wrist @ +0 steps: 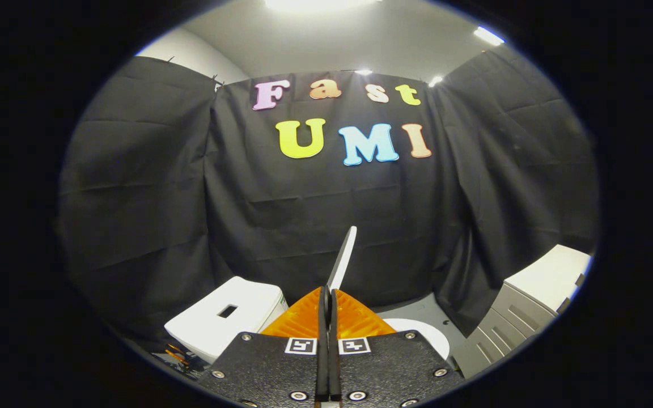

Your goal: Open the toilet lid.

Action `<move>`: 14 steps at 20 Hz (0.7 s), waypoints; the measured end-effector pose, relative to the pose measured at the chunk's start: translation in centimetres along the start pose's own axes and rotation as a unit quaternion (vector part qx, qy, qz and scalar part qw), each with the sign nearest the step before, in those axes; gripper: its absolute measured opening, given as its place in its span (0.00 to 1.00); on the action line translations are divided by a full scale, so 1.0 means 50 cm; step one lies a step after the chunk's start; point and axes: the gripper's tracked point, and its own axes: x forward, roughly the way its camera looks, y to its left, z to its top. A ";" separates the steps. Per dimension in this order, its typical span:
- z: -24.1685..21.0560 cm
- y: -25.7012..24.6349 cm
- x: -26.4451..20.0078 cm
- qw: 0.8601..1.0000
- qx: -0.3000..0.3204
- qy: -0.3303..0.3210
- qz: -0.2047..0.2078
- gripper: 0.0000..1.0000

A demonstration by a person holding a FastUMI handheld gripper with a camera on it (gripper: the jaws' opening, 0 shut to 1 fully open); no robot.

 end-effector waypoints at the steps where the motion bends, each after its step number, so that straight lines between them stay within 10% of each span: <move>1: 0.001 0.008 0.001 1.000 -0.003 -0.001 0.001 0.00; 14: 0.023 0.119 0.013 1.000 -0.009 -0.012 0.022 0.00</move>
